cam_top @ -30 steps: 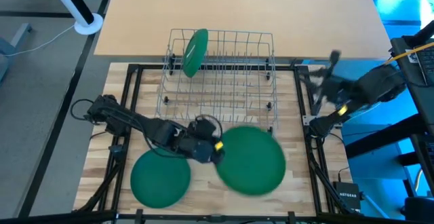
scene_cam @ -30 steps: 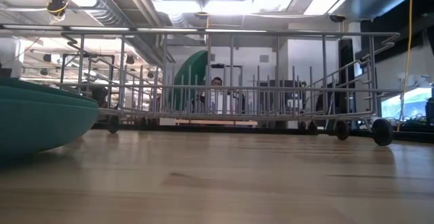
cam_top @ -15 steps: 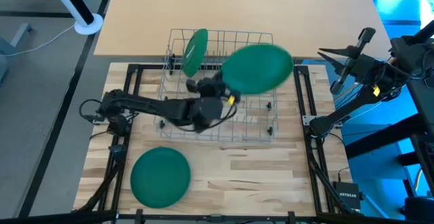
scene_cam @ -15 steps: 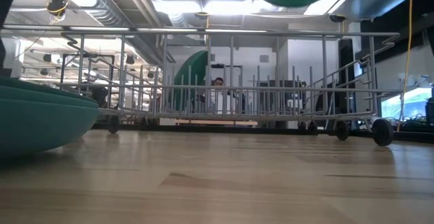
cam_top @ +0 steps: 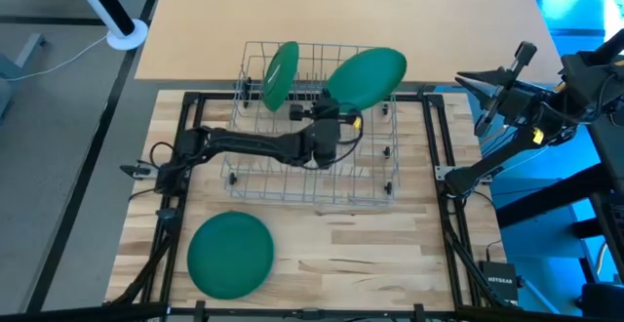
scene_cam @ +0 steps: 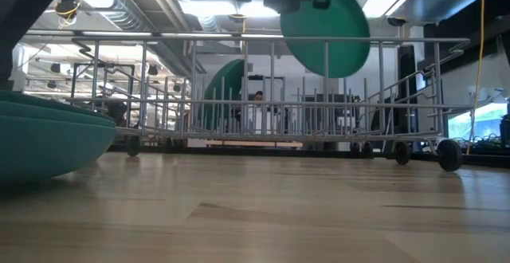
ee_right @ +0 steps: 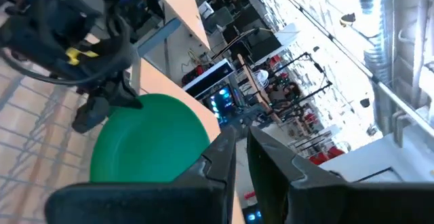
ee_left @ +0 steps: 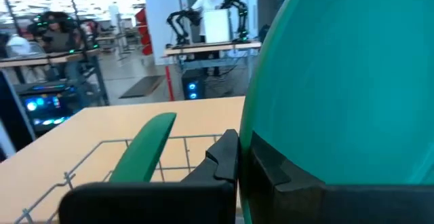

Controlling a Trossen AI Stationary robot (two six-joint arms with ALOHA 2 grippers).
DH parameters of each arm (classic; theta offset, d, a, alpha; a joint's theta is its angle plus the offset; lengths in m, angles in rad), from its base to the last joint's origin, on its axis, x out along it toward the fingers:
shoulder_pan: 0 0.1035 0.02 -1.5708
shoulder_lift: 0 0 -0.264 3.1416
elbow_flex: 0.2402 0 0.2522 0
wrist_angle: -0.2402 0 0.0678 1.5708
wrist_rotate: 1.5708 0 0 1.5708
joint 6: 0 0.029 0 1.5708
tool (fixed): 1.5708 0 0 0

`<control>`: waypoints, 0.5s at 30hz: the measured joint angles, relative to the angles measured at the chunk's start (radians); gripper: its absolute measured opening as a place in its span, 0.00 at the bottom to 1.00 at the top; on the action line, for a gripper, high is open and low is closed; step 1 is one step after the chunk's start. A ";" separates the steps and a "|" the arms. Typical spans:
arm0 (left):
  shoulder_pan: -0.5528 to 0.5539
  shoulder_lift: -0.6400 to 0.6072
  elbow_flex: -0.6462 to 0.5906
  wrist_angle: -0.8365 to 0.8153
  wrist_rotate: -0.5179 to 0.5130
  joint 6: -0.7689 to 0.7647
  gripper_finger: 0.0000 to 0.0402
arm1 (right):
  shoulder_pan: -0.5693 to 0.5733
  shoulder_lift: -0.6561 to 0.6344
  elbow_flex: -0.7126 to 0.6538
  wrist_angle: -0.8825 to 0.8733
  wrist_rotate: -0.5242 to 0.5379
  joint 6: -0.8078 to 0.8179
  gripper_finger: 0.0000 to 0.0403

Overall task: Sort dishes
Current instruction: Put the right green plate in the dish rack

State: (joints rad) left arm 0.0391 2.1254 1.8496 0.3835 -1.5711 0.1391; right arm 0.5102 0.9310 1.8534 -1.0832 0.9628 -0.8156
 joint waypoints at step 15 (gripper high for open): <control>0.095 0.000 0.006 -0.001 -0.001 0.175 0.00 | 0.000 -0.001 0.000 0.042 0.250 -0.140 0.11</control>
State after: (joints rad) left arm 0.1338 2.1254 1.8560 0.3824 -1.5718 0.3144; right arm 0.5102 0.9302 1.8530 -1.0416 1.2129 -0.9558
